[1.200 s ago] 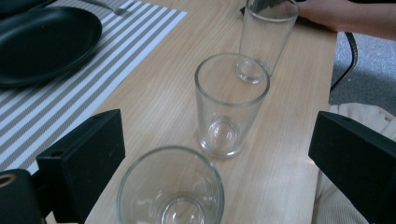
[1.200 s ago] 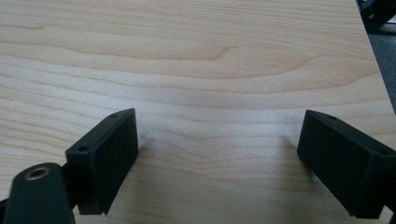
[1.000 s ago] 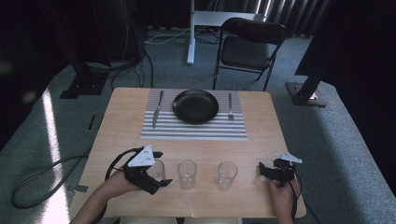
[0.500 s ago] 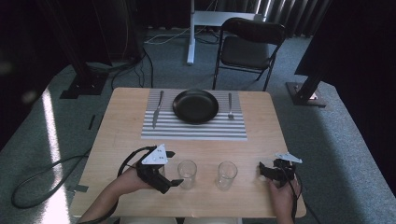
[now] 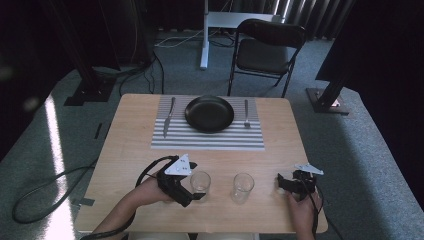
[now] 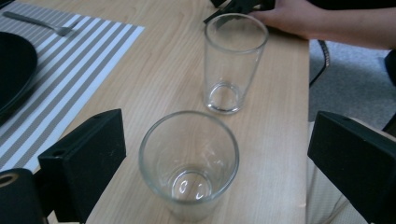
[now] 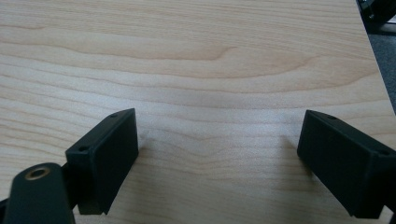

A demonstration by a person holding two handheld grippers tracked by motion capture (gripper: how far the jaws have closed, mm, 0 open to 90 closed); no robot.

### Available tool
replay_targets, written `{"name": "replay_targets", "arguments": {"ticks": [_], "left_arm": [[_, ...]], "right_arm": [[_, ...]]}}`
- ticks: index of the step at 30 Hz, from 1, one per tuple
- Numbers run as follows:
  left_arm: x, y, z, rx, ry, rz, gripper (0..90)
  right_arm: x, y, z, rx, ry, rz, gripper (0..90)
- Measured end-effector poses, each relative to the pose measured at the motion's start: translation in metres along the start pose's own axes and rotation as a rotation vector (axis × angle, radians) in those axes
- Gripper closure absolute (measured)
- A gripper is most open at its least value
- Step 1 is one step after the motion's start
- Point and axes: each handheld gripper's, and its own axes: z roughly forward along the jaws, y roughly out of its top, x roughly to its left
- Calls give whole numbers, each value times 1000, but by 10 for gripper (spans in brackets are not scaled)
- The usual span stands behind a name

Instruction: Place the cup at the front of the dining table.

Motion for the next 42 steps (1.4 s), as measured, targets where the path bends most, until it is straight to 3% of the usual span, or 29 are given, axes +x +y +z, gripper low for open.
{"name": "replay_targets", "arguments": {"ticks": [16, 32, 42], "left_arm": [[-7, 19, 23, 35, -56, 46, 47], [-10, 33, 46, 51, -99, 49, 57], [-10, 41, 65, 88, -114, 55, 57]], "right_arm": [[0, 0, 0, 0, 0, 1, 118], [0, 0, 0, 0, 0, 0, 119], [0, 0, 0, 0, 0, 1, 119]]}}
